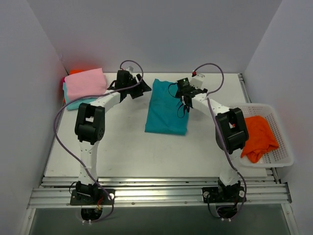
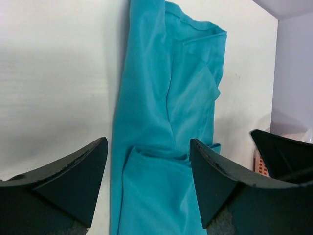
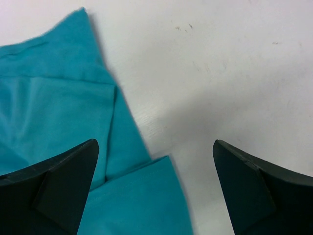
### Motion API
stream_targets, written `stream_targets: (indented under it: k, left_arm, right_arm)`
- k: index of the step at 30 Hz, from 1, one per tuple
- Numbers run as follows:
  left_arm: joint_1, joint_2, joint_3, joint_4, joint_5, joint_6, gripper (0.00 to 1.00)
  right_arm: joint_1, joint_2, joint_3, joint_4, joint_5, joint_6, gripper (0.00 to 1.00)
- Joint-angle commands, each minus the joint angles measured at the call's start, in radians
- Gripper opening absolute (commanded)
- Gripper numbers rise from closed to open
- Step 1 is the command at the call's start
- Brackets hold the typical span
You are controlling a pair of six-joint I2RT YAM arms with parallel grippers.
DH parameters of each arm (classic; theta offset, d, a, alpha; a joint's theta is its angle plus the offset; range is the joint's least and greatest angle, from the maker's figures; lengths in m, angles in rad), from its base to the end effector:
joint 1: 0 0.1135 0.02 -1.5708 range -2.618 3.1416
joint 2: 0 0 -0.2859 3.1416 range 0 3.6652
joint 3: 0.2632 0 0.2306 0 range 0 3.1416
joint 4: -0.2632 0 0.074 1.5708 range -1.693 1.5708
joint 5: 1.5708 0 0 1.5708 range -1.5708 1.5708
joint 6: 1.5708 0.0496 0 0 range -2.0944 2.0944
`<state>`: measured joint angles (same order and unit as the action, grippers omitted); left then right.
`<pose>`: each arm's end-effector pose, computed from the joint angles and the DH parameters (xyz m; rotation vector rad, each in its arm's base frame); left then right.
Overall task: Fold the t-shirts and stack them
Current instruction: Fold the folded rectangular tshirt in 1/3 of the way
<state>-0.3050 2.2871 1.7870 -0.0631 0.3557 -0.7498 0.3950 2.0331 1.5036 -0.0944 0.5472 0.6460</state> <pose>0.5039 -0.1768 0.2107 -0.2790 2.2453 -0.9744 0.4386 0.1549 0.2407 0.5549 2.0183 0.0234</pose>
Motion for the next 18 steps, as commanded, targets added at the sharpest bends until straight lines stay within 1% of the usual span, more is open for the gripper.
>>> stream_targets:
  k: [1, 2, 3, 4, 5, 6, 7, 8, 9, 10, 11, 12, 14, 15, 18]
  left_arm:
    - [-0.003, -0.230, -0.093, 0.008, -0.043, 0.039, 0.77]
    - [-0.005, -0.273, -0.144, 0.012, -0.070, 0.041, 0.76]
    - [-0.008, -0.367, -0.263, 0.022, -0.101, 0.040, 0.76]
    - [-0.011, -0.417, -0.329, 0.035, -0.166, 0.037, 0.76]
    - [-0.023, -0.463, -0.394, 0.054, -0.200, 0.029, 0.76]
    - [-0.031, -0.554, -0.459, 0.086, -0.236, 0.023, 0.76]
    - [-0.042, -0.598, -0.583, 0.103, -0.297, 0.015, 0.76]
    - [-0.069, -0.673, -0.647, 0.139, -0.325, -0.005, 0.76]
    - [-0.088, -0.701, -0.700, 0.158, -0.345, -0.013, 0.75]
    - [-0.104, -0.728, -0.791, 0.187, -0.398, -0.022, 0.76]
    - [-0.121, -0.765, -0.828, 0.196, -0.420, -0.029, 0.75]
    - [-0.152, -0.776, -0.859, 0.203, -0.432, -0.037, 0.75]
    - [-0.175, -0.793, -0.935, 0.246, -0.446, -0.060, 0.75]
    - [-0.186, -0.792, -0.957, 0.262, -0.449, -0.068, 0.74]
    - [-0.223, -0.752, -1.012, 0.342, -0.457, -0.098, 0.74]
  right_arm:
    - [0.027, -0.247, -0.070, -0.007, 0.059, -0.011, 1.00]
    - [0.031, -0.292, -0.157, 0.002, 0.057, 0.000, 1.00]
    - [0.041, -0.335, -0.207, 0.016, 0.053, 0.009, 1.00]
    - [0.045, -0.432, -0.262, 0.053, 0.021, 0.021, 1.00]
    - [0.053, -0.486, -0.387, 0.080, -0.005, 0.027, 1.00]
    - [0.065, -0.537, -0.452, 0.131, -0.038, 0.044, 1.00]
    - [0.074, -0.638, -0.517, 0.201, -0.103, 0.056, 1.00]
    - [0.085, -0.689, -0.639, 0.240, -0.134, 0.064, 1.00]
    - [0.096, -0.729, -0.690, 0.272, -0.154, 0.072, 1.00]
    - [0.123, -0.799, -0.732, 0.306, -0.173, 0.081, 1.00]
    - [0.136, -0.830, -0.768, 0.311, -0.184, 0.087, 1.00]
    - [0.145, -0.849, -0.822, 0.317, -0.194, 0.099, 1.00]
    - [0.162, -0.884, -0.868, 0.334, -0.246, 0.118, 1.00]
    - [0.169, -0.881, -0.908, 0.358, -0.259, 0.124, 1.00]
    - [0.183, -0.847, -0.950, 0.406, -0.285, 0.161, 1.00]
